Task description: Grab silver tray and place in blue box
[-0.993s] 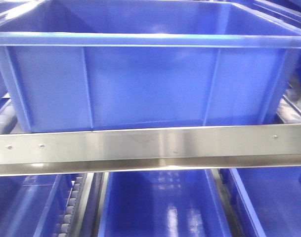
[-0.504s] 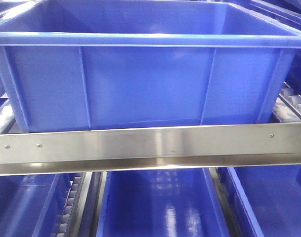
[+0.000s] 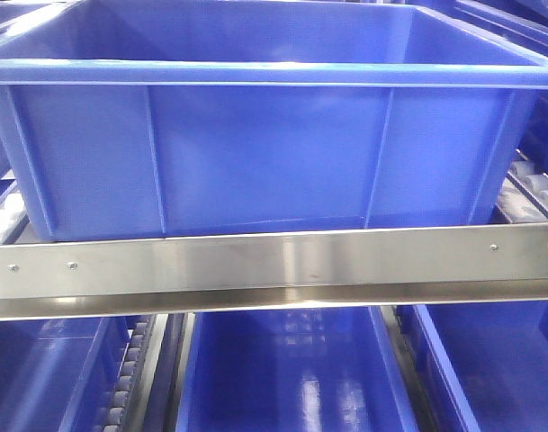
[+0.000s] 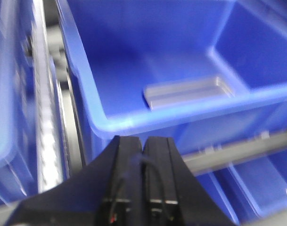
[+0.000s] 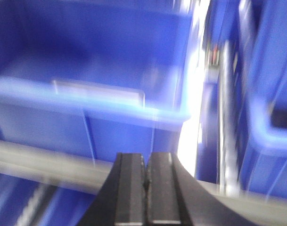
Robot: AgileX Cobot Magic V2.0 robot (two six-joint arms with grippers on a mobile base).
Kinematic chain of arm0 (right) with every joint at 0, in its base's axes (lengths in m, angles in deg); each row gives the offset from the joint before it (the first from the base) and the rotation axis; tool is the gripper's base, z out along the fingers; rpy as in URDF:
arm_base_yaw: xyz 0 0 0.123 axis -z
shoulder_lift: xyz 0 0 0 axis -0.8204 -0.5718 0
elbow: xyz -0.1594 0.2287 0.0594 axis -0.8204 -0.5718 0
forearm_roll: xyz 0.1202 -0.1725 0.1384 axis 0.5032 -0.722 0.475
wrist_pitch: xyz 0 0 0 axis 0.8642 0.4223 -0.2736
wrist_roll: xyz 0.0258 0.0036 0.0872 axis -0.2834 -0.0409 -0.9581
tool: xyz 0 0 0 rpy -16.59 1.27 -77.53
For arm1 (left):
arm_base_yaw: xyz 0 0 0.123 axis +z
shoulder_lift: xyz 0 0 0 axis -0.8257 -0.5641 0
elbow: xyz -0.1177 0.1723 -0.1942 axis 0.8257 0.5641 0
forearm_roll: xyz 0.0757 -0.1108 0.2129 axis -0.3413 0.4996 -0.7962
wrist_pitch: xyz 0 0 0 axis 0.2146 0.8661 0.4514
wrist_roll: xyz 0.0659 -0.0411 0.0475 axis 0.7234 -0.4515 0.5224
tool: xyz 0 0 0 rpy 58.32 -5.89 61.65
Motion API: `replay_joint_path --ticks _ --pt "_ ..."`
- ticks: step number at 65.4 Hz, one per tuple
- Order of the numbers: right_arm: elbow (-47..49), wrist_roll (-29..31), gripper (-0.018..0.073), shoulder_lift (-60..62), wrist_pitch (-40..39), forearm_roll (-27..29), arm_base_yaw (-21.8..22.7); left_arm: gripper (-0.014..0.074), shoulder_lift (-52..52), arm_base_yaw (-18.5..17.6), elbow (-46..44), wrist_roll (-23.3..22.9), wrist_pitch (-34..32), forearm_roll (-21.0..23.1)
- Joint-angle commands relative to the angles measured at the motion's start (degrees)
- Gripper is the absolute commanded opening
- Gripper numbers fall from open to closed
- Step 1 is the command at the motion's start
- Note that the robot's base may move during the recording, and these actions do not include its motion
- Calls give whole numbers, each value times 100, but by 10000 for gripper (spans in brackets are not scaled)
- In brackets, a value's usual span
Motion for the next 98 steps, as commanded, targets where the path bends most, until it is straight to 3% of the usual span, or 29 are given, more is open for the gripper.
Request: replay_joint_path --ticks 1,7,12,48,54,63,67,85,90,98 --pt "155 63 52 59 -526 -125 9 -98 -1 -1 -150 11 -498 -148" --pt "155 63 52 59 -515 -125 9 -98 -14 -1 -150 11 -436 -292" --pt "155 63 50 59 -515 -125 9 -98 -14 -1 -150 11 -322 -682" --pt "155 63 49 59 -515 -125 9 -105 -14 -1 -126 11 -306 -684" --pt "155 63 49 59 -515 -125 9 -105 -14 85 -126 56 -293 -387" --pt "155 63 49 59 -515 -125 9 -105 312 877 123 1679 -497 1000" --pt "155 63 49 59 -515 -125 9 -105 582 1277 378 2071 -748 1396" --pt "155 63 49 59 -515 -125 9 -105 2048 2878 2067 2125 -1343 2135" --pt "155 63 49 59 -515 -125 9 -105 2372 3183 2573 2125 -1653 2319" --pt "155 63 49 59 -515 -125 9 -105 2704 3383 3319 2125 -2248 2309"
